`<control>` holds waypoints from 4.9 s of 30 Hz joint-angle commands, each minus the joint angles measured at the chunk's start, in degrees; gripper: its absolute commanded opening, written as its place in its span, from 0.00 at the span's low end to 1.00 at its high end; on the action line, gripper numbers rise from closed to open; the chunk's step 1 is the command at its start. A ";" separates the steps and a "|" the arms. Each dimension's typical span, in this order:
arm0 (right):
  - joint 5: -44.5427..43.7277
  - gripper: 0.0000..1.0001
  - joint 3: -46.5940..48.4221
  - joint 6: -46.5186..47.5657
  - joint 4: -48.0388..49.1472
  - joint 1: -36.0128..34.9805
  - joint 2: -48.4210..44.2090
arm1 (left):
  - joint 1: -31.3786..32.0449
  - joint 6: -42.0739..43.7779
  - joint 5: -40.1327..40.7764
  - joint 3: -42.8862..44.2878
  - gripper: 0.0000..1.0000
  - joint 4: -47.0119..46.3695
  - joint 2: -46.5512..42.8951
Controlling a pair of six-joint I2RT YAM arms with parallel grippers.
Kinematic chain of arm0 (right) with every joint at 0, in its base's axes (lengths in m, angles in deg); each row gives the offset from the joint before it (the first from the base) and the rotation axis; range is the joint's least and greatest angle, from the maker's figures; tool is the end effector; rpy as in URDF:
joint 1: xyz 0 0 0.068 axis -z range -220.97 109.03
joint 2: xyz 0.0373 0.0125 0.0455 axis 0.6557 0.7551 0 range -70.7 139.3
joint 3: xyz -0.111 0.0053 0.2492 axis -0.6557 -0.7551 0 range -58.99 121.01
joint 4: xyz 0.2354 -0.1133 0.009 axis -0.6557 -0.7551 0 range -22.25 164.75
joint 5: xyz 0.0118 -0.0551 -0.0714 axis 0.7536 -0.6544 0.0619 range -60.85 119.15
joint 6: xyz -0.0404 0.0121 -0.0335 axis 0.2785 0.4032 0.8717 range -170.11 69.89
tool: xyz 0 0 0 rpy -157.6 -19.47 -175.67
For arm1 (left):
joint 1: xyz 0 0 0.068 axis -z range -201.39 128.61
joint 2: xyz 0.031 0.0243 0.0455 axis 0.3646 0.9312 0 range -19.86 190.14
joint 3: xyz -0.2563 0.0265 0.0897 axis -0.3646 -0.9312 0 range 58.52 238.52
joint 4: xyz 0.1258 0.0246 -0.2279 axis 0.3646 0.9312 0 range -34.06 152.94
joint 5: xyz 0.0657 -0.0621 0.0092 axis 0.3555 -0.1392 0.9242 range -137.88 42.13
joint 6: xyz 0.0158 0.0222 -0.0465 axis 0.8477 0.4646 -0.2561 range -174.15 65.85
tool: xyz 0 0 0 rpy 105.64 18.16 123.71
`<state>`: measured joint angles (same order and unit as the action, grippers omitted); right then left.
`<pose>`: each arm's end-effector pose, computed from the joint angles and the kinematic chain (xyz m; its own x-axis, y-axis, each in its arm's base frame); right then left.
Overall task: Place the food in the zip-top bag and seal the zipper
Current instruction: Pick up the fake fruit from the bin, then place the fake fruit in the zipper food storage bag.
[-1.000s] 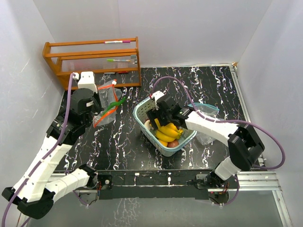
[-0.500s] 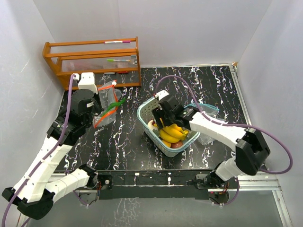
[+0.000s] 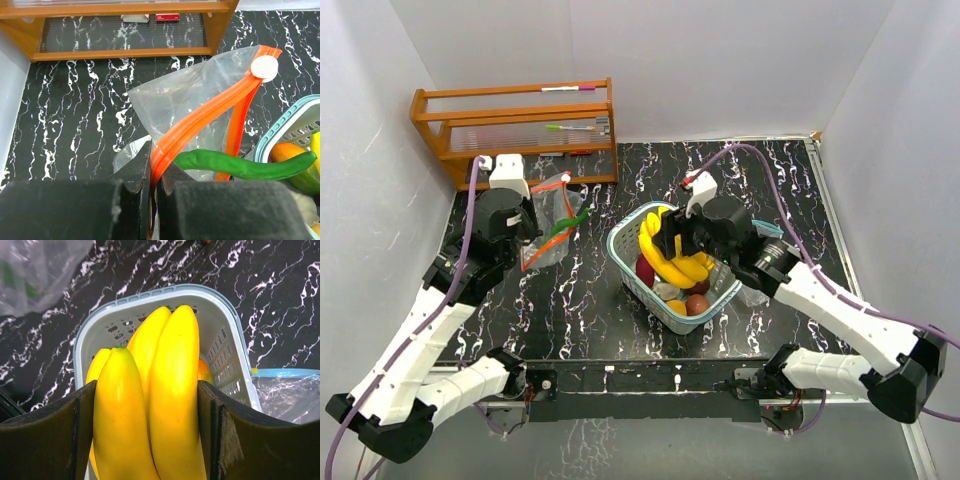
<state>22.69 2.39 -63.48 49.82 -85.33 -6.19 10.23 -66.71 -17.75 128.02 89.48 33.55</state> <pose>0.1821 0.1725 0.3470 -0.4713 -0.1396 -0.8708 -0.5291 0.8347 0.1526 0.1639 -0.0798 0.4197 -0.2592 -0.0612 -0.9639 -0.0109 0.9981 -0.0604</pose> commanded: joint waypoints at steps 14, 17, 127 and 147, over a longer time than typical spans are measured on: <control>7.07 0.08 -8.29 -6.22 28.91 0.06 -16.66 | 0.02 -3.64 -8.69 -0.30 0.00 -2.53 4.98; 8.44 0.08 -8.64 -6.72 31.52 0.02 -16.58 | -0.01 -4.41 -10.91 -0.16 0.00 -2.75 5.39; -35.33 0.08 -16.23 -0.40 127.30 -26.51 29.70 | 0.20 -26.03 -31.62 -6.15 0.00 -13.15 2.90; -31.47 0.08 -24.18 -9.26 126.24 -23.84 16.27 | 0.18 -24.43 -28.66 -3.37 0.00 -11.06 1.61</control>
<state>-10.93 -21.76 -72.75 159.67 -108.69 13.66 9.97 -91.41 -45.44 122.20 79.18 36.57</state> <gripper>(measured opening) 0.708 0.007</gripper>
